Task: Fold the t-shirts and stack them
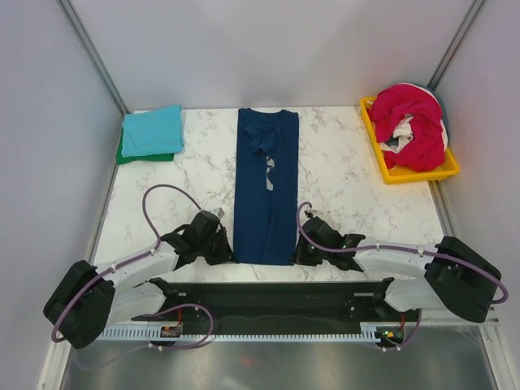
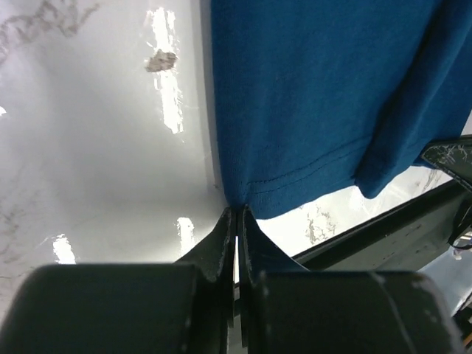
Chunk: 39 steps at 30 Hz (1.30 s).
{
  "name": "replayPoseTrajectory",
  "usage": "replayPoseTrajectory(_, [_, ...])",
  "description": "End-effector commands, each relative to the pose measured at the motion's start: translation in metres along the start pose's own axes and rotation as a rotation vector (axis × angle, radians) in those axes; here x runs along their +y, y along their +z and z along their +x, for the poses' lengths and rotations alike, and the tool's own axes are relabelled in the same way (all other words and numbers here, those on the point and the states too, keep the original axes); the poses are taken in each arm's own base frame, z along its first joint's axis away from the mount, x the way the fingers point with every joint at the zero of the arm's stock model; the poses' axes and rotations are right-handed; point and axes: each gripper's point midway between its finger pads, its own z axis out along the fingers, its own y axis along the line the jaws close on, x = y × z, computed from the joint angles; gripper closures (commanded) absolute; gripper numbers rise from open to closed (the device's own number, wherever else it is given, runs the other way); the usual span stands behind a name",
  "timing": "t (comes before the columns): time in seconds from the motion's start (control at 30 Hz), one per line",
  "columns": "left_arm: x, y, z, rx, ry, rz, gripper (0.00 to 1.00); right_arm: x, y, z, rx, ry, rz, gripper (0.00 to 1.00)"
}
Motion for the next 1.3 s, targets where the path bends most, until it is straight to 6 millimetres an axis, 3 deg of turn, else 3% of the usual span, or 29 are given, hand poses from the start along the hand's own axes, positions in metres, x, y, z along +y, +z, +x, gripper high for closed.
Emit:
replayPoseTrajectory(0.0, [-0.008, -0.002, -0.003, -0.051, -0.001, 0.006, 0.98, -0.014, -0.007, 0.001, -0.019, -0.01, 0.052, 1.0])
replayPoseTrajectory(0.03, [-0.011, -0.008, -0.003, -0.063, -0.021, 0.017, 0.98, -0.024, -0.012, 0.004, -0.013, -0.013, 0.102, 1.0])
replayPoseTrajectory(0.13, [-0.008, -0.019, 0.009, -0.046, -0.043, 0.003, 0.98, -0.016, -0.028, 0.0, -0.063, -0.042, 0.109, 1.0])
replayPoseTrajectory(0.23, [-0.02, -0.036, 0.008, -0.059, -0.05, 0.036, 0.98, -0.016, -0.044, 0.008, -0.062, -0.067, 0.138, 1.0])
replayPoseTrajectory(0.43, [-0.043, -0.072, -0.009, -0.121, -0.038, 0.078, 0.98, -0.006, -0.071, -0.006, -0.124, -0.063, 0.143, 1.0])
replayPoseTrajectory(0.47, [-0.051, -0.083, -0.017, -0.143, -0.02, 0.083, 0.98, 0.004, -0.078, -0.018, -0.162, -0.062, 0.129, 1.0])
replayPoseTrajectory(0.53, [-0.068, -0.098, -0.033, -0.18, 0.008, 0.103, 0.98, 0.004, -0.087, -0.028, -0.195, -0.084, 0.164, 1.0])
replayPoseTrajectory(0.57, [-0.071, -0.102, -0.042, -0.21, 0.021, 0.086, 0.98, 0.013, -0.095, -0.047, -0.256, -0.11, 0.187, 1.0])
replayPoseTrajectory(0.63, [-0.081, -0.108, -0.058, -0.234, 0.061, 0.063, 0.98, 0.009, -0.099, -0.061, -0.274, -0.162, 0.272, 1.0])
replayPoseTrajectory(0.67, [-0.081, -0.108, -0.068, -0.259, 0.07, 0.036, 0.98, 0.023, -0.107, -0.077, -0.31, -0.188, 0.267, 1.0])
replayPoseTrajectory(0.73, [-0.091, -0.109, -0.087, -0.278, 0.102, 0.012, 0.98, 0.028, -0.11, -0.094, -0.333, -0.211, 0.286, 1.0])
replayPoseTrajectory(0.8, [-0.095, -0.11, -0.105, -0.299, 0.106, -0.002, 0.98, 0.035, -0.114, -0.123, -0.364, -0.235, 0.307, 1.0])
replayPoseTrajectory(0.83, [-0.106, -0.115, -0.12, -0.325, 0.13, 0.013, 0.98, 0.029, -0.111, -0.138, -0.375, -0.221, 0.345, 1.0])
replayPoseTrajectory(0.87, [-0.106, -0.107, -0.127, -0.311, 0.133, -0.001, 0.98, 0.036, -0.115, -0.154, -0.402, -0.223, 0.337, 1.0])
replayPoseTrajectory(0.93, [-0.113, -0.11, -0.155, -0.352, 0.144, 0.005, 0.98, 0.031, -0.11, -0.178, -0.411, -0.236, 0.363, 1.0])
replayPoseTrajectory(0.97, [-0.109, -0.098, -0.163, -0.336, 0.142, -0.021, 0.98, 0.036, -0.112, -0.191, -0.435, -0.236, 0.363, 1.0])
replayPoseTrajectory(1.03, [-0.112, -0.1, -0.188, -0.354, 0.159, -0.022, 0.98, 0.038, -0.109, -0.209, -0.462, -0.27, 0.385, 1.0])
replayPoseTrajectory(1.07, [-0.101, -0.087, -0.2, -0.336, 0.14, -0.058, 0.98, 0.04, -0.104, -0.219, -0.466, -0.275, 0.403, 1.0])
replayPoseTrajectory(1.17, [-0.105, -0.083, -0.228, -0.333, 0.151, -0.046, 0.98, 0.039, -0.091, -0.24, -0.474, -0.296, 0.444, 1.0])
replayPoseTrajectory(1.2, [-0.097, -0.07, -0.235, -0.307, 0.15, -0.069, 0.98, 0.038, -0.086, -0.245, -0.47, -0.297, 0.451, 1.0])
replayPoseTrajectory(1.27, [-0.104, -0.07, -0.253, -0.322, 0.156, -0.055, 0.98, 0.037, -0.074, -0.259, -0.464, -0.303, 0.463, 1.0])
